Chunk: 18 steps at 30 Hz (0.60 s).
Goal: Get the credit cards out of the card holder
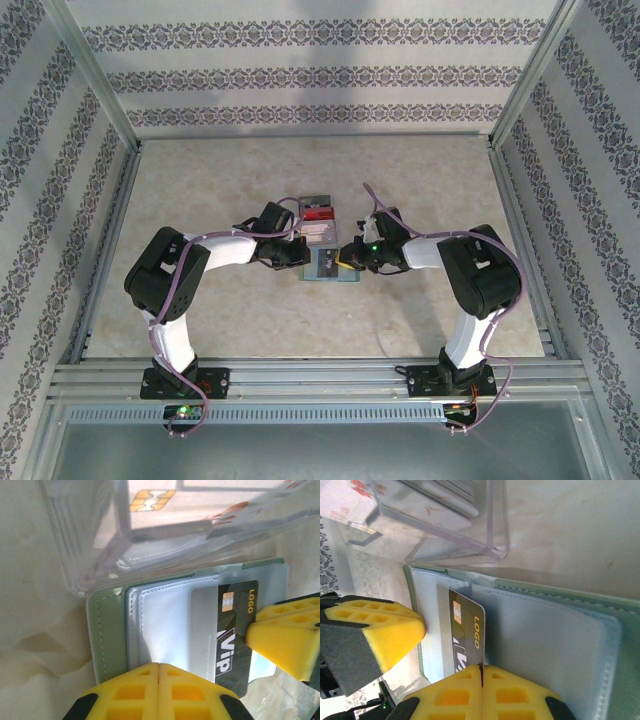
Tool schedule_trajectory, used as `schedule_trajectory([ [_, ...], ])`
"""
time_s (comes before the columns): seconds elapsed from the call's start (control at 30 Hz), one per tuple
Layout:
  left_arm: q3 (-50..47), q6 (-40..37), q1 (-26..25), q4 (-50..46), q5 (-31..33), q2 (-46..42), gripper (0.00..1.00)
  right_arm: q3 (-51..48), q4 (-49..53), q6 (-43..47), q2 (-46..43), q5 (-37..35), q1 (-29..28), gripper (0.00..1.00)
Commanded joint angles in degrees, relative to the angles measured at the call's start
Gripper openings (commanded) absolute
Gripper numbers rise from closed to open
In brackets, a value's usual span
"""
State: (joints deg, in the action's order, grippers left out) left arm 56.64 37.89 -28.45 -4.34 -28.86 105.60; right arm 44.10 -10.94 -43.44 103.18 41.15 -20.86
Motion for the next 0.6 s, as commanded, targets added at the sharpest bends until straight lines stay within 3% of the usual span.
schedule_trajectory([
  [0.0,-0.9,-0.7,-0.1,-6.3,3.6,2.2,0.02,-1.4,2.1,1.9,-2.2,-0.5,1.3,0.0],
  [0.27,-1.6,-0.4,-0.2,-0.1,1.7,-6.6,0.14,-2.6,4.2,5.5,-6.3,1.5,3.9,0.0],
  [0.37,-1.0,-2.9,0.0,-0.7,2.6,-11.6,0.25,-2.5,6.0,7.8,-9.1,1.9,4.6,0.0],
  [0.57,-1.3,-10.0,0.9,-3.4,5.4,-23.1,0.36,-0.2,13.0,15.7,-16.4,0.9,4.7,0.0],
])
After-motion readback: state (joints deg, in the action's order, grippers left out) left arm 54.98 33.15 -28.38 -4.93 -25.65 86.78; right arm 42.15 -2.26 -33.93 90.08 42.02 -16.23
